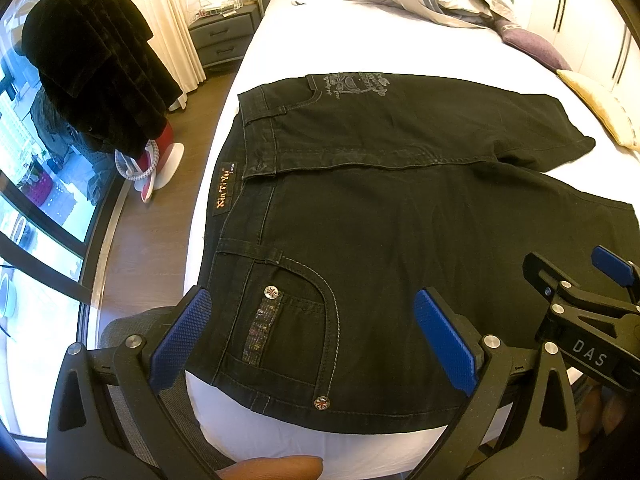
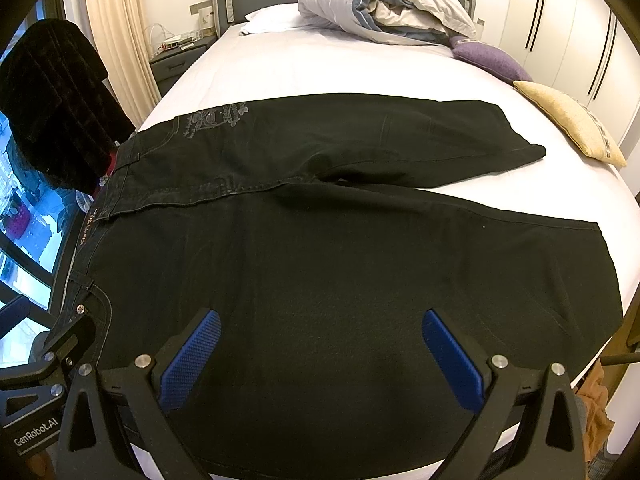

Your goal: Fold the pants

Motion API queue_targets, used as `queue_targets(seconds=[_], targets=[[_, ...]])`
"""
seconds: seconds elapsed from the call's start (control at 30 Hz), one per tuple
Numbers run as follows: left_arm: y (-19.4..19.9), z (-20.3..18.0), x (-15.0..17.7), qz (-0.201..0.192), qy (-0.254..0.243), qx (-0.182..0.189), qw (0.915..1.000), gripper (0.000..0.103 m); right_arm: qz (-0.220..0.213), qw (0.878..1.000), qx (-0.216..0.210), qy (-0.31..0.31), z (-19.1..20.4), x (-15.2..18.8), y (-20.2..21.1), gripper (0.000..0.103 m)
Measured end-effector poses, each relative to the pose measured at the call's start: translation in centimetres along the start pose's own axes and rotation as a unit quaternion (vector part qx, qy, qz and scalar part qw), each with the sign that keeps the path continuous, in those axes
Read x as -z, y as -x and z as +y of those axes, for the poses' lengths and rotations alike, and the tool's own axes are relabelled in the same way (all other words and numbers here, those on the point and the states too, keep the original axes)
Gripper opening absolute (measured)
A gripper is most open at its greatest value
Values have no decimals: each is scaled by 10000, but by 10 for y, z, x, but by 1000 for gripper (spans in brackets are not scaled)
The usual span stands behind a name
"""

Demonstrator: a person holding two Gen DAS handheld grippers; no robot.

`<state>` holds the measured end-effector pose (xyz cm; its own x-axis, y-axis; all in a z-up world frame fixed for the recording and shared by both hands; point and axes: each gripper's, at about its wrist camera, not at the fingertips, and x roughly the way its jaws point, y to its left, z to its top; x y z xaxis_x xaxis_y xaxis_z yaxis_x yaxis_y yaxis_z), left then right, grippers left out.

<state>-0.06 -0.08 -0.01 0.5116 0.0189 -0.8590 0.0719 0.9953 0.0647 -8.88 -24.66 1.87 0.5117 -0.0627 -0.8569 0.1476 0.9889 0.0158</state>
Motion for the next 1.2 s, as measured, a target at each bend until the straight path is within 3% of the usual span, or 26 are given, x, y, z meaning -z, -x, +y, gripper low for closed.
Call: queue_targets(seconds=[0.5,0.6,0.73,0.9,0.97,1.03,1.13,1.2], targets=[[-17,10,-6,99,19,-44,9999,103,55,9999,-152,-7,-10,-15,-12,103],[-25,13,-12,109,-16,-68,9999,103,64,9994,-339,30,-12,-26,-17,103],[-35,24,-33,-7,-78,-22,10000,103,-79,9949,-948,336,-13,-52,-21,103],[-57,42,-91,-123,-380,277,9988,103,-461,9778,-1575,1304,-6,-107,-26,103],[-67,47,-115,-184,-611,216,9977,103,-565,9690,-1726,1675,-3,-127,-33,103],[-77,51,-140,-434,-938,342,9941,103,-647,9582,-1892,2046,0,-147,-42,103],[-111,57,-182,46,-1359,704,9882,103,-616,9423,-2092,2538,2,-178,-67,103],[-125,63,-206,-65,-1448,708,9869,103,-423,9322,-2239,2812,3,-199,-88,102]])
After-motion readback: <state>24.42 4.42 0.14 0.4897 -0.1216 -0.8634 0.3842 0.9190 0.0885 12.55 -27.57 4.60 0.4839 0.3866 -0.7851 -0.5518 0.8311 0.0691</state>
